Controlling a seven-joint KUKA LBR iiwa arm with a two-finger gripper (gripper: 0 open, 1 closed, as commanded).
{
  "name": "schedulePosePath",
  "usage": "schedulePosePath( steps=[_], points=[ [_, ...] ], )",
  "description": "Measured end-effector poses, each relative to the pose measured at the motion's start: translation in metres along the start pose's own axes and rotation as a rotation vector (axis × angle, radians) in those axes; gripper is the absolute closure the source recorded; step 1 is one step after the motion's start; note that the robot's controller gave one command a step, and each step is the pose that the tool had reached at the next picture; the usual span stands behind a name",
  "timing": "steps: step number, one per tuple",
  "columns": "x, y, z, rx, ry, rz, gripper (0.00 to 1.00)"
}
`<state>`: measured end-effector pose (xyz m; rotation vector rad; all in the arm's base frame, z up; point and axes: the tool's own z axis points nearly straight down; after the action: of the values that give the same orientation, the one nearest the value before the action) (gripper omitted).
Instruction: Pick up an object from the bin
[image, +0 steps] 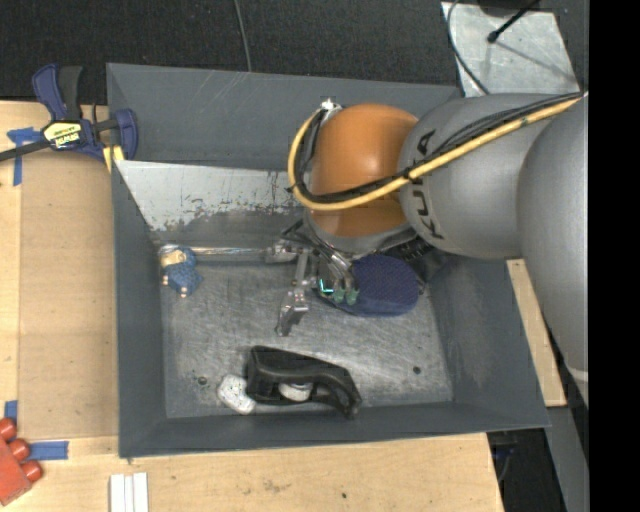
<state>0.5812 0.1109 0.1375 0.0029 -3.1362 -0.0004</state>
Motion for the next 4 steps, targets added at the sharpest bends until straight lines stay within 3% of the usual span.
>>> schedulePosePath(
  steps=[1,2,3,4],
  points=[
    [-0.014,-0.142,-0.034,0.005,-0.012,-0.065,0.0],
    [-0.02,-0.155,0.06,-0.001,-0.01,0.217,0.0],
    [-0.021,-0.155,0.058,-0.001,-0.013,0.217,1.0],
    [0.014,-0.108,0.061,0.002,-0.028,0.031,1.0]
  ],
)
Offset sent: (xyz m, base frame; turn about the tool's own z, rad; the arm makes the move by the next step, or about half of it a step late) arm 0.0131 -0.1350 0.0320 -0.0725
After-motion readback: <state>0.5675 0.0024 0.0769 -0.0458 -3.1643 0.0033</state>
